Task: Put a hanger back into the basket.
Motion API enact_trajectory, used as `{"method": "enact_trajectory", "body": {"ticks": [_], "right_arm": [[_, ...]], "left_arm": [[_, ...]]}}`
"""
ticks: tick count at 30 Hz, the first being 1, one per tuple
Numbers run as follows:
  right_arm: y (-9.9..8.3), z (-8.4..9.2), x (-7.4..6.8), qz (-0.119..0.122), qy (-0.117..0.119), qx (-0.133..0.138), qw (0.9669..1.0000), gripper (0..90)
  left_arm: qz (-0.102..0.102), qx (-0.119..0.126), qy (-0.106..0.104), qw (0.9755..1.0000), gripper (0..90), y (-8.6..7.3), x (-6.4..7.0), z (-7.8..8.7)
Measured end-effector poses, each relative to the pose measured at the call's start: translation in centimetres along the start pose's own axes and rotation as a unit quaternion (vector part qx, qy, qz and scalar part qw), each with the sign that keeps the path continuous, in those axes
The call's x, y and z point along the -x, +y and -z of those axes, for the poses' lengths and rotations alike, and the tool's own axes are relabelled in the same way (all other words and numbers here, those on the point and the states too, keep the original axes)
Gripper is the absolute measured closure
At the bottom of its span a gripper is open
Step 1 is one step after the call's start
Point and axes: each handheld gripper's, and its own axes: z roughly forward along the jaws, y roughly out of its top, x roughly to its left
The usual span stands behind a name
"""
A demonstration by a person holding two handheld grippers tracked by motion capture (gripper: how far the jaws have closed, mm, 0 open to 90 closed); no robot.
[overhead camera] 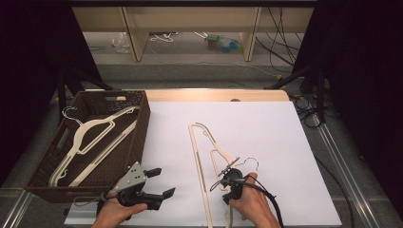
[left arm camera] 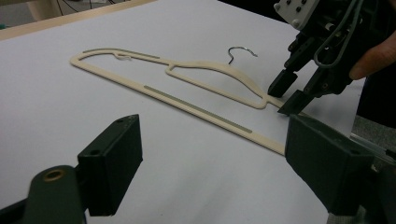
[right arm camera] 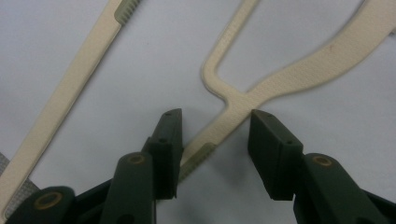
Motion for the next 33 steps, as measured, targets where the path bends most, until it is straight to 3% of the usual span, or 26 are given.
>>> {"method": "enact_trajectory", "body": {"ticks": [1, 5, 6, 17, 22, 24, 26, 27, 28, 33], "right_arm": [[0.0, 0.0, 0.0, -0.004, 0.001, -0.005, 1.0000, 56.1], [0.2, -0.1, 0.3, 0.000, 0.006, -0.005, 1.0000, 56.3], [0.2, 0.0, 0.2, -0.006, 0.013, -0.014, 0.9998, 56.3], [0.2, -0.1, 1.2, 0.016, 0.020, -0.009, 0.9996, 66.9], [0.5, 0.1, 1.4, 0.037, 0.020, -0.026, 0.9988, 70.7], [0.5, 0.1, 1.8, 0.045, 0.019, -0.029, 0.9984, 74.6], [0.3, 0.2, 2.5, 0.041, 0.022, -0.028, 0.9985, 77.6], [0.2, 0.2, 2.8, 0.039, 0.028, -0.028, 0.9985, 78.3], [0.2, 0.2, 3.0, 0.041, 0.031, -0.023, 0.9984, 78.8], [0.2, 0.2, 2.9, 0.043, 0.031, -0.025, 0.9983, 78.6]], "left_arm": [[0.013, -0.001, -0.002, 0.9999, 19.3, -0.1, 0.1, -0.1], [0.000, 0.000, -0.003, 1.0000, 19.5, 0.0, 0.0, 0.0], [0.000, 0.000, -0.003, 1.0000, 19.6, 0.0, 0.0, 0.0], [0.001, 0.000, -0.003, 1.0000, 20.0, -0.1, 0.0, -0.1], [-0.002, -0.002, 0.000, 1.0000, 20.1, 0.0, 0.1, 0.0], [0.008, 0.000, 0.001, 1.0000, 20.2, -0.1, 0.2, 0.0], [0.010, 0.000, 0.001, 0.9999, 20.2, -0.1, 0.2, 0.1], [-0.002, 0.000, -0.001, 1.0000, 20.3, 0.0, 0.0, 0.1], [0.000, -0.001, 0.000, 1.0000, 20.3, 0.0, 0.1, 0.0], [-0.001, 0.000, -0.003, 1.0000, 20.3, 0.0, 0.1, -0.1]]}}
